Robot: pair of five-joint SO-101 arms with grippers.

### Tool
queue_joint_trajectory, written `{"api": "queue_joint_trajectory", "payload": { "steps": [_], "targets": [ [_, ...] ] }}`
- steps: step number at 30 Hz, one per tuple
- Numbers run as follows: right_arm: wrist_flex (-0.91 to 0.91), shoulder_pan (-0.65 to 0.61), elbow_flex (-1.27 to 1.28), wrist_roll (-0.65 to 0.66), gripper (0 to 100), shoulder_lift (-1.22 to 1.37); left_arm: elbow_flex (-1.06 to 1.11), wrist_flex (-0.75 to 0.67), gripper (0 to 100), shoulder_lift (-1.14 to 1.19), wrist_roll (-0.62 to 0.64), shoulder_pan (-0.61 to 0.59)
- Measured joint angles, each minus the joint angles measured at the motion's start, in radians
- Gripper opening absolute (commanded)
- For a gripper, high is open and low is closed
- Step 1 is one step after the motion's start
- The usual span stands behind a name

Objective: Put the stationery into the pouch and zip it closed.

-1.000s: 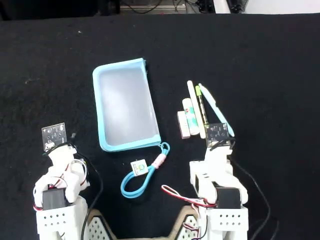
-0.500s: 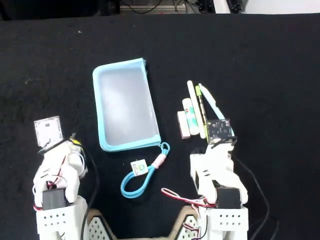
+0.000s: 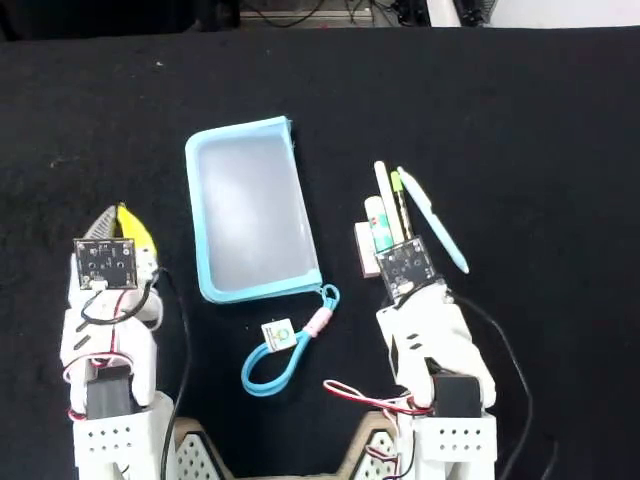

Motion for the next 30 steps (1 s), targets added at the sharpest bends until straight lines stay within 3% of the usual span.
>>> {"api": "queue_joint_trajectory", "payload": {
  "steps": [4, 7, 19, 26, 30],
  "targets": [
    [0.005, 0.000, 0.000, 0.005, 2.6, 0.000, 0.000, 0.068, 3, 0.002, 0.132, -0.002],
    [0.005, -0.018, 0.000, -0.021, 2.6, 0.000, 0.000, 0.106, 3, 0.002, 0.163, -0.025],
    [0.005, -0.091, -0.138, -0.046, 2.6, 0.000, 0.000, 0.180, 3, 0.002, 0.140, 0.015],
    [0.091, -0.230, -0.341, -0.051, 2.7, 0.000, 0.000, 0.184, 3, 0.002, 0.124, 0.029],
    [0.100, -0.255, -0.440, -0.101, 11.6, 0.000, 0.000, 0.184, 3, 0.002, 0.124, 0.029]
  ]
}}
